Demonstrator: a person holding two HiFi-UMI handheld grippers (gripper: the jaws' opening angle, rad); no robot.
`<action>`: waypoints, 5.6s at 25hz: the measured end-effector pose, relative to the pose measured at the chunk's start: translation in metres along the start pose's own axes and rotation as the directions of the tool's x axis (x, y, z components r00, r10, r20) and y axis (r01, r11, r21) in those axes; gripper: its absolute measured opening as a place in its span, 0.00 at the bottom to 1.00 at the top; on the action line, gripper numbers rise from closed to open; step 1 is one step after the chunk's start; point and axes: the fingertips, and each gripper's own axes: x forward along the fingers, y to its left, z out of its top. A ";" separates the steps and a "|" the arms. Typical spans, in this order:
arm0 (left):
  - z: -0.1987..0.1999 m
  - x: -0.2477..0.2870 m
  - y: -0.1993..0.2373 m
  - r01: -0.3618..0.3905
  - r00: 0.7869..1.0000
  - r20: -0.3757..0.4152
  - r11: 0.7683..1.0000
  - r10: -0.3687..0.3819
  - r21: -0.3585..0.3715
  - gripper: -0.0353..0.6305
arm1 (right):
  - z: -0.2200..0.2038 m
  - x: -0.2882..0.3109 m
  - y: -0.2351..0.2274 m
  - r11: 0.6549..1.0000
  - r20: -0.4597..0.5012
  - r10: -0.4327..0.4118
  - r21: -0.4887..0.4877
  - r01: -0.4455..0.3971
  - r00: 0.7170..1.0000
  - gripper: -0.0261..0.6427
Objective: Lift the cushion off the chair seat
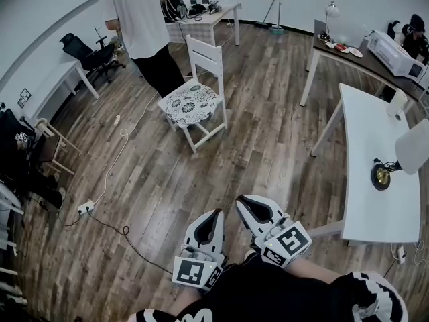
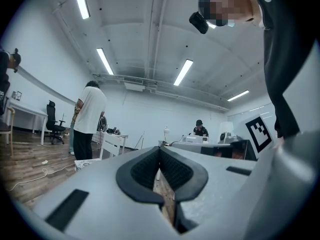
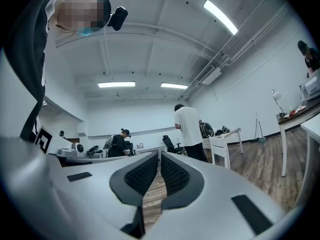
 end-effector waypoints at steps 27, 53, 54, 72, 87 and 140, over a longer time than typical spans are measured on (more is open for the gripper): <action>-0.014 0.046 -0.009 -0.035 0.999 0.002 0.999 0.035 -0.010 0.06 | 0.001 0.002 -0.048 0.999 0.007 0.025 -0.048 -0.025 1.000 0.09; 0.017 0.184 0.168 0.020 1.000 -0.005 1.000 -0.020 -0.005 0.06 | 0.009 0.199 -0.143 0.998 0.016 -0.036 -0.044 0.037 0.999 0.09; 0.018 0.187 0.176 0.021 1.000 -0.006 1.000 -0.021 -0.005 0.06 | 0.009 0.208 -0.145 0.998 0.017 -0.037 -0.041 0.038 0.999 0.09; 0.020 0.206 0.280 0.015 1.000 -0.012 1.000 -0.015 -0.009 0.06 | -0.012 0.310 -0.148 0.999 0.014 -0.042 -0.006 0.042 0.999 0.09; 0.022 0.222 0.315 -0.050 0.999 -0.005 0.998 0.049 -0.029 0.06 | -0.012 0.345 -0.166 1.000 -0.006 -0.010 0.003 0.010 1.000 0.09; 0.017 0.439 0.436 -0.257 0.966 -0.052 0.964 0.254 -0.068 0.06 | -0.009 0.536 -0.372 0.984 -0.090 0.169 0.069 -0.163 0.982 0.09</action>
